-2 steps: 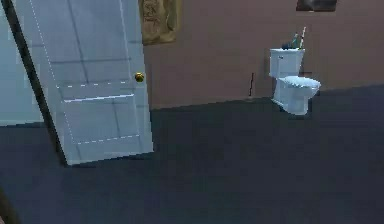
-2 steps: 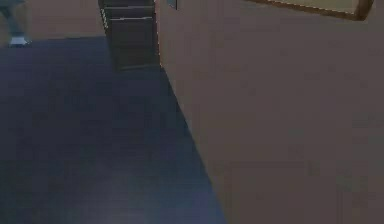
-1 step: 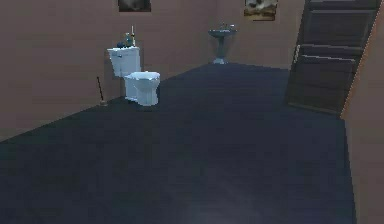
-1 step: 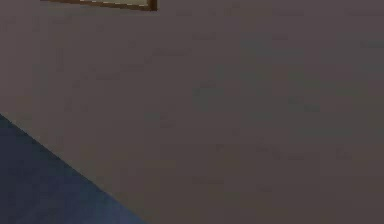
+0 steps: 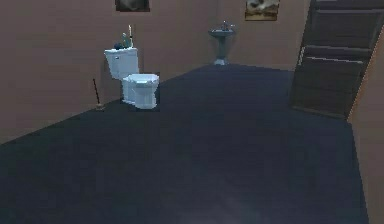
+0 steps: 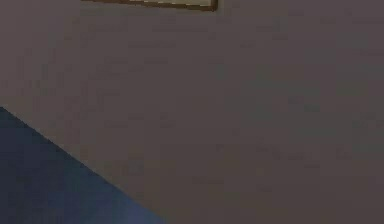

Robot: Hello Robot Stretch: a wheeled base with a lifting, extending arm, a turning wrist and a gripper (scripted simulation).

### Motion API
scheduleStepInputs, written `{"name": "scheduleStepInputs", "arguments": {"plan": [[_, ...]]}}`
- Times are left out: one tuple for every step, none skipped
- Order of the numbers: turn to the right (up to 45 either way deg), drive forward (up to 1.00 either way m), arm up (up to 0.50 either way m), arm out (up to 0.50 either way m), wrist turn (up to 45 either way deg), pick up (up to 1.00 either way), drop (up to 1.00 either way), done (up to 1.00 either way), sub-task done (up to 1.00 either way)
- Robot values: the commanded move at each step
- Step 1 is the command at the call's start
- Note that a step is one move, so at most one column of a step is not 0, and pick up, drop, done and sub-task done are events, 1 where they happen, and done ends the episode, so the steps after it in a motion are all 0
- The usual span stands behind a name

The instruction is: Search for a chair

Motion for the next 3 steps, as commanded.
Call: {"name": "scheduleStepInputs", "arguments": {"plan": [[15.0, 0.00, 0.00, 0.00, 0.0, 0.00, 0.00, 0.00, 0.00], [0.0, 1.00, 0.00, 0.00, 0.0, 0.00, 0.00, 0.00, 0.00], [0.0, 1.00, 0.00, 0.00, 0.0, 0.00, 0.00, 0.00, 0.00]]}}
